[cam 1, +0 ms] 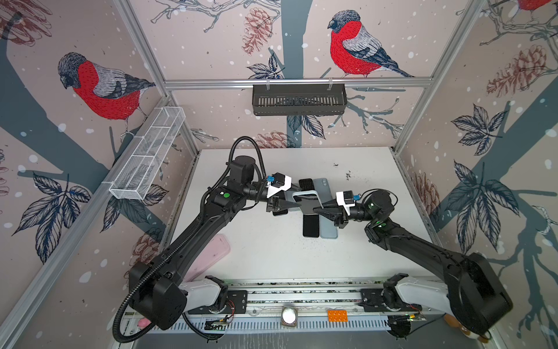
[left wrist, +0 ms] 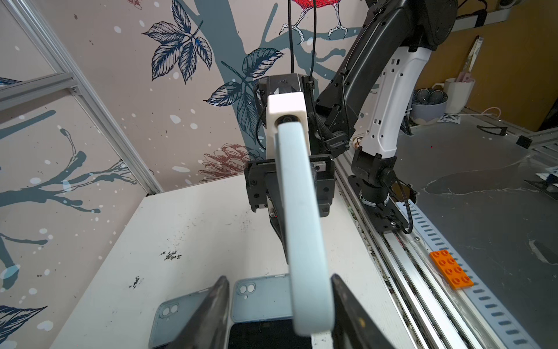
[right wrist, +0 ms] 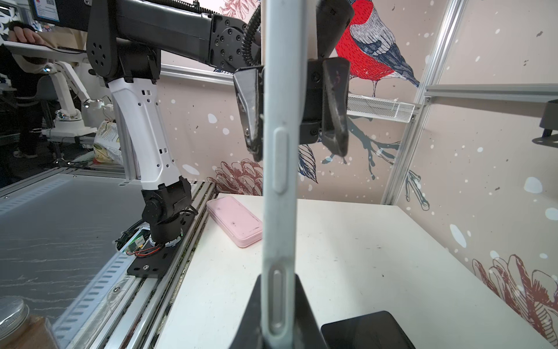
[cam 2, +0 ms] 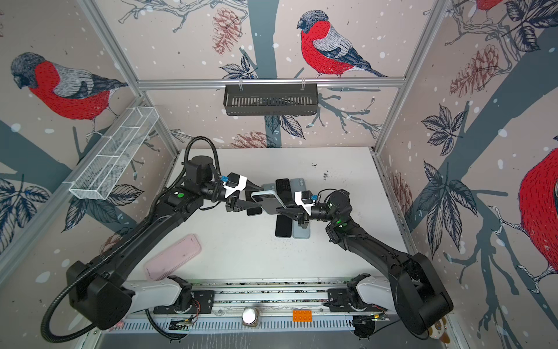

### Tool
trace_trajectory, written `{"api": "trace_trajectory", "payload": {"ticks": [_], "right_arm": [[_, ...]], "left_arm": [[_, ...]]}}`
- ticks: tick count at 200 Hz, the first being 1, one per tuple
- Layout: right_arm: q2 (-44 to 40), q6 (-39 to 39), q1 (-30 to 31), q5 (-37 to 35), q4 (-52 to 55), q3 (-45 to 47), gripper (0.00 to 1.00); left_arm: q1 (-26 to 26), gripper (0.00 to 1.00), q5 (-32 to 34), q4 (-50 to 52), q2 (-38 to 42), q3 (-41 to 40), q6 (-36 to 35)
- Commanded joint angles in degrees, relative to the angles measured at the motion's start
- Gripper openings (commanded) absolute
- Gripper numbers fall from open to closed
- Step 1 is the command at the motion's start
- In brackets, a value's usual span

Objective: Take the phone out of the phone case
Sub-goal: Pass the phone.

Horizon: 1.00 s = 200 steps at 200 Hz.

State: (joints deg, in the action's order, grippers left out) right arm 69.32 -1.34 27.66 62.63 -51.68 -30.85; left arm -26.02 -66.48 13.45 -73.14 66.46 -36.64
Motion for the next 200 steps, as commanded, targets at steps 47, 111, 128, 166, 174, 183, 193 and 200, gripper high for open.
{"api": "trace_trajectory", "payload": {"ticks": [47, 111, 128, 166, 174, 183, 193, 200], "right_arm": [[1.52, 0.69, 0.2, 1.35, -1.67, -0.88, 0.0], [3.89, -0.34, -0.47, 0.96, -3.15, -0.88, 0.0], [3.98, -1.55, -0.98, -0.59, -3.4, -0.95, 0.1], [2.84, -10.54, -1.82, -10.84, -9.33, 1.36, 0.69], [2.75, -12.27, -1.82, -14.99, -9.66, 2.11, 0.8], [0.34, -14.76, -1.98, -19.83, -10.07, 3.05, 0.83], [-1.26, -18.37, -2.49, -24.92, -11.66, 4.66, 0.92], [-2.68, -21.31, -2.88, -29.38, -12.46, 5.76, 0.96]], "left_arm": [[-0.09, 0.22, -2.51, 4.38, -0.51, 0.91, -3.26], [-0.16, 0.0, -2.93, 2.02, -0.07, -0.38, -0.81], [-0.09, 0.0, -3.22, 0.86, 0.24, -0.78, 0.0], [0.33, 0.0, -2.05, -16.77, 1.4, -3.82, 14.58], [0.46, 0.0, -0.65, -24.03, 1.8, -5.05, 20.89], [0.77, 0.0, 0.82, -32.32, 2.18, -6.4, 27.82], [1.01, 0.0, 4.55, -41.66, 2.3, -7.98, 36.68], [1.19, 0.0, 7.54, -46.07, 2.01, -8.43, 42.46]]}}
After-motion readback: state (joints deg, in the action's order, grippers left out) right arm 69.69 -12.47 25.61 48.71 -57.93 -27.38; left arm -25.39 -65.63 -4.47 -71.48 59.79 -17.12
